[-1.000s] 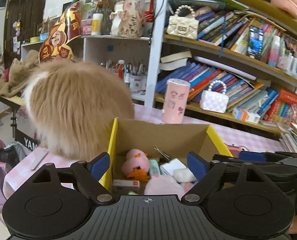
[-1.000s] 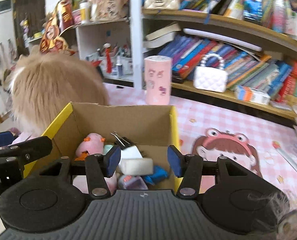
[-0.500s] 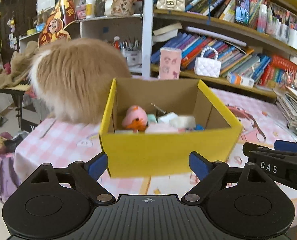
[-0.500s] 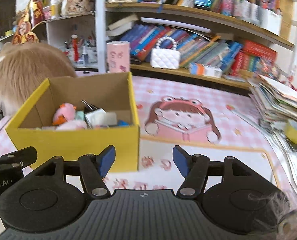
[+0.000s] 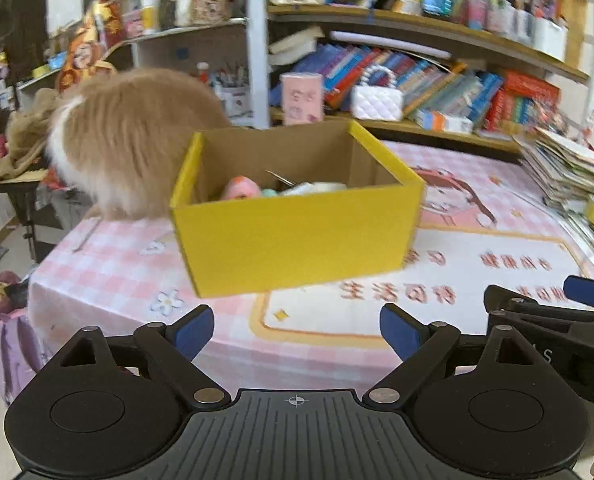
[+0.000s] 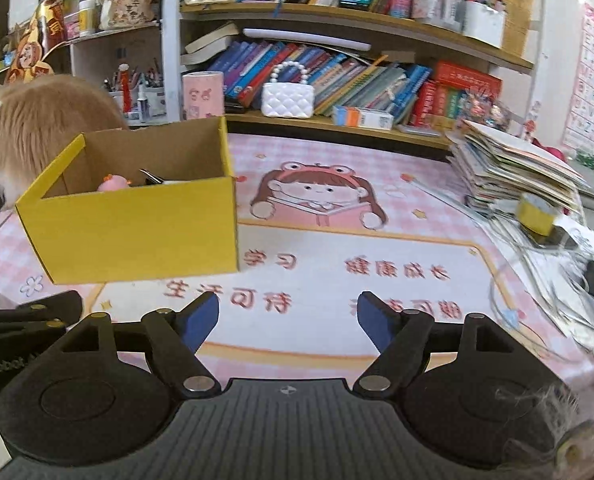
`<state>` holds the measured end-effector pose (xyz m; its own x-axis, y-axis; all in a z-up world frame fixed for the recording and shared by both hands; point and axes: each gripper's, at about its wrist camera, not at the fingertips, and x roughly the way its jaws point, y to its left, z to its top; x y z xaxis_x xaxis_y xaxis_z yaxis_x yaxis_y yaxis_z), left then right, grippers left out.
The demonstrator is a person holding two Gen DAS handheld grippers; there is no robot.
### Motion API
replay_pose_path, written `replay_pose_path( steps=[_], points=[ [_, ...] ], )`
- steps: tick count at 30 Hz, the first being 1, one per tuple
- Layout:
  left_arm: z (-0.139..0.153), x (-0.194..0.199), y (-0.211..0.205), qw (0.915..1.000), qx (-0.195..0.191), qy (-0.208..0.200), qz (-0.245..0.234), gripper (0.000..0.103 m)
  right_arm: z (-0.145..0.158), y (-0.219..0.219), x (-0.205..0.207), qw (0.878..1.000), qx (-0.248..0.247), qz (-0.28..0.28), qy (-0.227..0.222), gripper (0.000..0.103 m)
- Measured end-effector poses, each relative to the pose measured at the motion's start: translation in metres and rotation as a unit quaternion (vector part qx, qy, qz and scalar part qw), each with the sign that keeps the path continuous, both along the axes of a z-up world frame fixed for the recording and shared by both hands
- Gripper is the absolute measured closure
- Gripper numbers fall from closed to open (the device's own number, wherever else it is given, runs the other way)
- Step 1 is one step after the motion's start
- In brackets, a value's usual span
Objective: Organize objects
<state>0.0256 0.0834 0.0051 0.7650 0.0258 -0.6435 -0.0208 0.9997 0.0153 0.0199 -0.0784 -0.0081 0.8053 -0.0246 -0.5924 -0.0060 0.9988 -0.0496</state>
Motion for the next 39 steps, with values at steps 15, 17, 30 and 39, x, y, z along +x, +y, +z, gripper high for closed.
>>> replay_pose_path(
  steps=[15,17,30,39],
  points=[
    [0.001,-0.007,-0.048,0.9982,0.019,0.005,-0.057,0.004,0.001,-0.052,-0.035,0.993,-0.007,-0.117,0.007,0.0],
    [0.001,-0.007,-0.052,0.9979,0.021,0.007,-0.061,0.003,0.0,-0.056,-0.038,0.992,-0.006,-0.125,0.008,0.0],
    [-0.001,-0.012,-0.075,0.9963,0.034,0.013,-0.077,0.003,-0.002,-0.075,-0.05,0.987,-0.008,-0.158,0.016,0.0],
    [0.0,-0.016,-0.082,0.996,0.04,0.01,-0.079,0.003,-0.001,-0.081,-0.053,0.986,-0.008,-0.164,0.018,0.0]
  ],
)
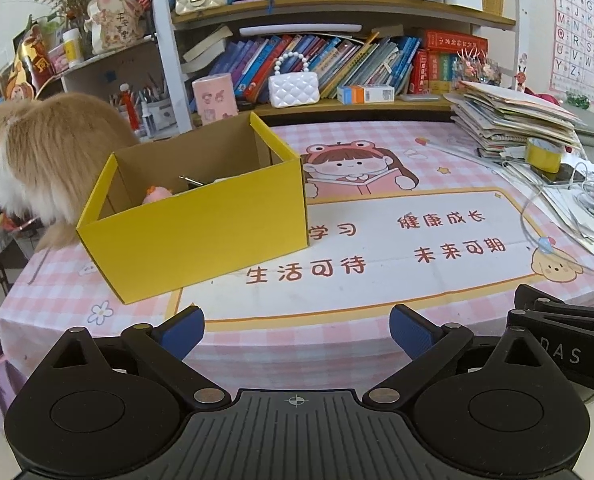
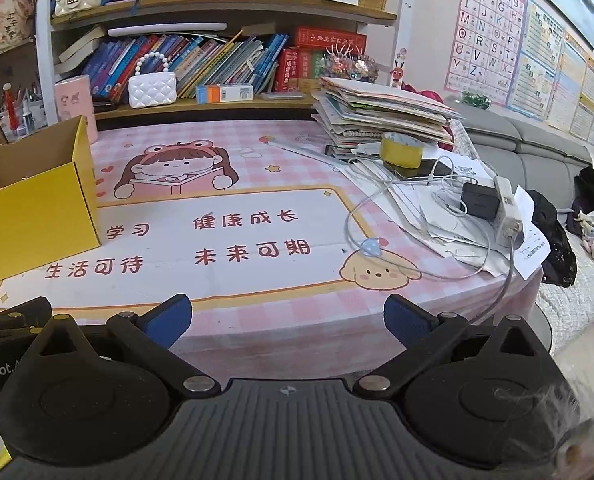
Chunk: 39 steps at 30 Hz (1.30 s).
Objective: Organize objects
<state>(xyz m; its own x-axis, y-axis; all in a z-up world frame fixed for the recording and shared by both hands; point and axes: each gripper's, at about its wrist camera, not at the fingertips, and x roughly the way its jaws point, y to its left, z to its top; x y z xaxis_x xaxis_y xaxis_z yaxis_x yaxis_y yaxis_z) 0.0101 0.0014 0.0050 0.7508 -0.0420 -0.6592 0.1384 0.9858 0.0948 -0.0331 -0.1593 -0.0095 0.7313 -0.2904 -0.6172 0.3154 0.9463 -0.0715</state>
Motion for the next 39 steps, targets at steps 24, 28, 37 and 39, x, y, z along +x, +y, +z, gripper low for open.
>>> replay_pose_path(
  steps=[24,28,37,39],
  points=[
    [0.0,-0.001,0.006,0.9995,0.003,0.007,0.032,0.0,0.003,0.005,0.003,1.0,-0.009,0.022,0.002,0.0],
    [0.0,-0.002,0.008,0.9993,0.002,0.007,0.037,0.0,0.004,0.006,0.004,1.0,-0.011,0.026,0.001,0.0],
    [-0.001,0.0,0.011,0.9988,-0.006,0.014,0.046,0.0,0.004,0.008,0.007,0.999,-0.013,0.035,0.003,0.0],
    [-0.002,0.001,0.012,0.9987,-0.007,0.016,0.048,0.0,0.003,0.008,0.009,0.999,-0.013,0.037,0.006,0.0]
  ],
)
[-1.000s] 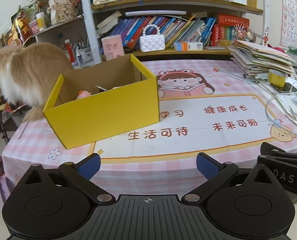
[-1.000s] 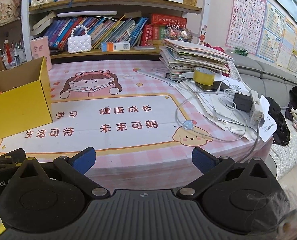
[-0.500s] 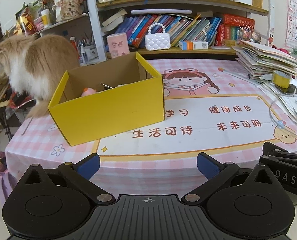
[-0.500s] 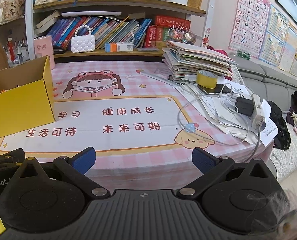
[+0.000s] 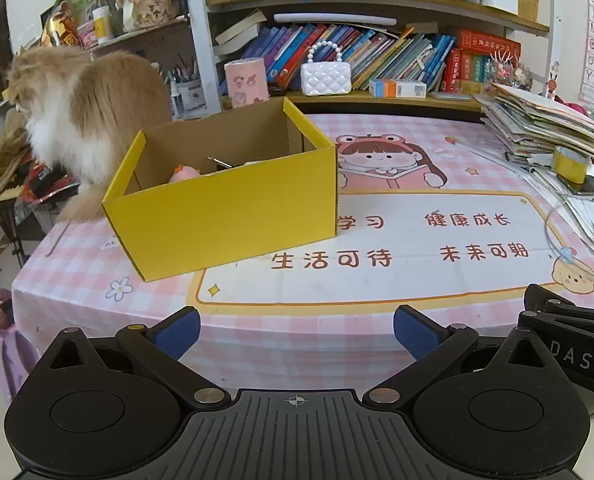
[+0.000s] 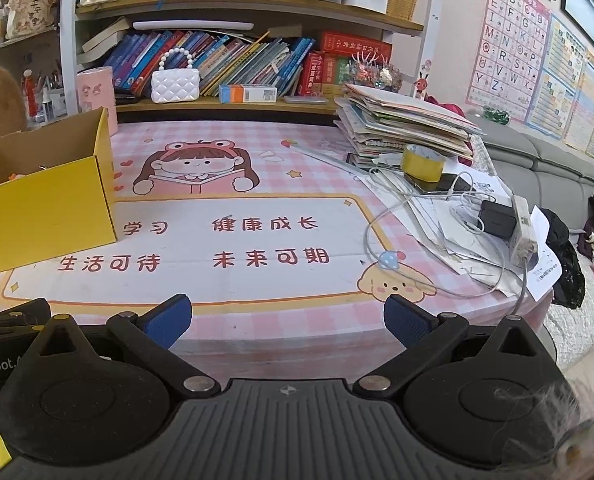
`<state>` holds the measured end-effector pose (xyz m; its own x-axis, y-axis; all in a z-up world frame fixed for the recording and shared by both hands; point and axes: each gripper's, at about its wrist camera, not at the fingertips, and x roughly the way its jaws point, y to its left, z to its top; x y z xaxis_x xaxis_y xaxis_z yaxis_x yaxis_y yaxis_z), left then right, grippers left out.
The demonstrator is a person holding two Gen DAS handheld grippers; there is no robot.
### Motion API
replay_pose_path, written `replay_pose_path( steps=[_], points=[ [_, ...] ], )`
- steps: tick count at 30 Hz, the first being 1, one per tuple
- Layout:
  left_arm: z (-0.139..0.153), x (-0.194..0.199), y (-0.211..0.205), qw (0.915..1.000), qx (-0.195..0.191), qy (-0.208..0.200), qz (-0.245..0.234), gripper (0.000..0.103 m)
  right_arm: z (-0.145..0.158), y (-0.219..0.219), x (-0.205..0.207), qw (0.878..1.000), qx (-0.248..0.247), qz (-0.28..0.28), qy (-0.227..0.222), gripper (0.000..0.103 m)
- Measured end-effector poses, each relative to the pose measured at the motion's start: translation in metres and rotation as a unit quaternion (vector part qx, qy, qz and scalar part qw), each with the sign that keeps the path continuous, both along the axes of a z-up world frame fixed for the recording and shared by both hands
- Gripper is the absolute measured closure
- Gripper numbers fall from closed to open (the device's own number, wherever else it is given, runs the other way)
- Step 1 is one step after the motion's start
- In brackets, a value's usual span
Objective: Organize objects
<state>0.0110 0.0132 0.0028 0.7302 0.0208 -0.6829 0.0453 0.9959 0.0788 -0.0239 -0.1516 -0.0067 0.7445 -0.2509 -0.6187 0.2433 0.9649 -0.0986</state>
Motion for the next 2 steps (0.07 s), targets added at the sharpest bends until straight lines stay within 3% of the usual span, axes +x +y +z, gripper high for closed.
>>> replay_pose_path(
  steps=[2],
  points=[
    [-0.0002,0.0025,0.0007,1.0,-0.005,0.002,0.001,0.0,-0.0015,-0.0002,0.0032,1.0,0.0,0.003,0.005,0.0]
  ],
)
